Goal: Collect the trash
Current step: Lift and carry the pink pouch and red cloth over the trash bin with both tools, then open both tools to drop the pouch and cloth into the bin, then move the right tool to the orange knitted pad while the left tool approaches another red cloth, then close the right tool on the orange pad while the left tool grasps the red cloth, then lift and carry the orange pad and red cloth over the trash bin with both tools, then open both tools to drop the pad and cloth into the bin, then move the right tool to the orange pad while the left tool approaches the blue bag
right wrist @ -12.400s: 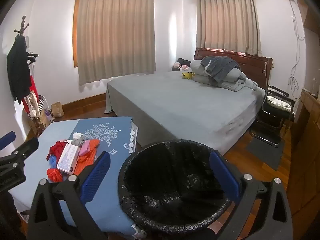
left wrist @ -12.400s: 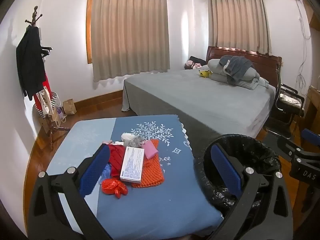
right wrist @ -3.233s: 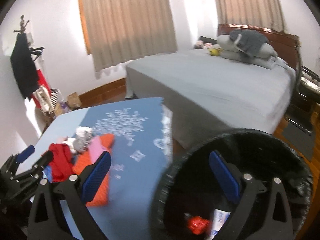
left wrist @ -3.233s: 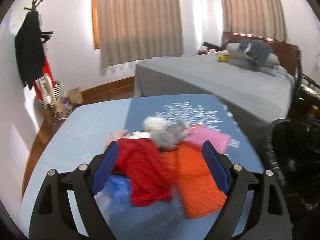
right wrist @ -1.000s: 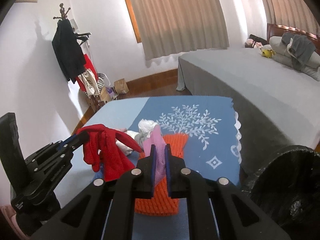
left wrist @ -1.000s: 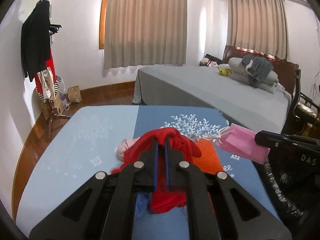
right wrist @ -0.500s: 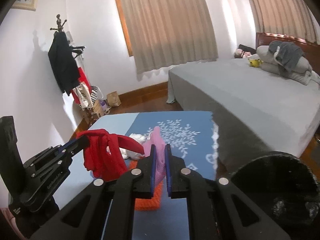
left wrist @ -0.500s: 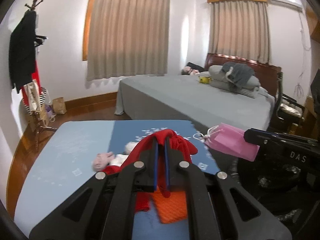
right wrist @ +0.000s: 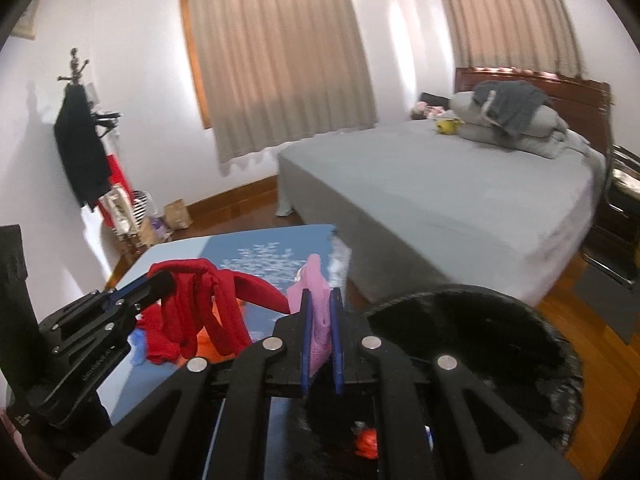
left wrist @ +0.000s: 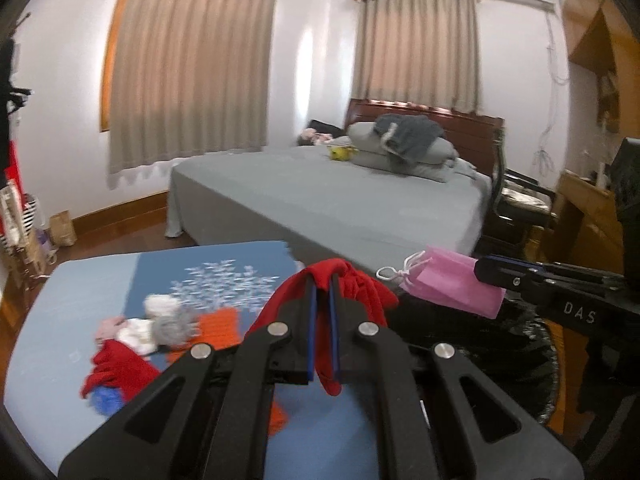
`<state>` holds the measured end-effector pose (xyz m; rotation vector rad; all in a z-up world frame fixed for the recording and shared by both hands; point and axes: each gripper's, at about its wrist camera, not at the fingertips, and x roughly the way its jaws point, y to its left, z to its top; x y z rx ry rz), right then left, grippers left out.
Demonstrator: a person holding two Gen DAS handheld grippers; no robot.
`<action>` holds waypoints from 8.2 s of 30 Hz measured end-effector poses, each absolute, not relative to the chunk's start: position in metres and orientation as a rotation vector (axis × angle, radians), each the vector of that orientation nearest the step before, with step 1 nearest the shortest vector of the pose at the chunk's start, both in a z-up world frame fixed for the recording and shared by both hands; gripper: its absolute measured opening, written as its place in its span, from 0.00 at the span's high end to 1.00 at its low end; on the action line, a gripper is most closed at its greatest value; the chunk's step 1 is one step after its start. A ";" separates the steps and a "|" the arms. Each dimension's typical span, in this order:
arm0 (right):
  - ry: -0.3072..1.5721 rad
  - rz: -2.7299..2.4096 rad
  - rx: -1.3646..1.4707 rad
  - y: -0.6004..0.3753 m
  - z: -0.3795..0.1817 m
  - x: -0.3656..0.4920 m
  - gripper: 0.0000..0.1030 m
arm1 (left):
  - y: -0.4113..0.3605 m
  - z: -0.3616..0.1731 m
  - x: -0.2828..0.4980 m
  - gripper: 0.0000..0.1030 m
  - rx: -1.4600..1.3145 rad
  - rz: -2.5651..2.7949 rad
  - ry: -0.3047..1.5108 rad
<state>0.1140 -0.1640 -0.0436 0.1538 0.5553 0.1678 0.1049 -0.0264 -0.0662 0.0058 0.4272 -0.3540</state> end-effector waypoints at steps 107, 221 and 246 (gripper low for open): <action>0.795 0.314 0.039 0.025 -0.161 0.223 0.34 | 0.140 -0.154 0.155 0.96 -0.007 0.014 0.624; 0.712 -0.156 0.225 -0.290 -0.114 0.075 0.53 | -0.156 -0.134 0.131 0.51 0.125 -0.559 0.616; 0.594 -0.011 0.169 -0.181 -0.078 0.113 0.06 | 0.019 -0.106 0.129 0.17 0.063 -0.150 0.539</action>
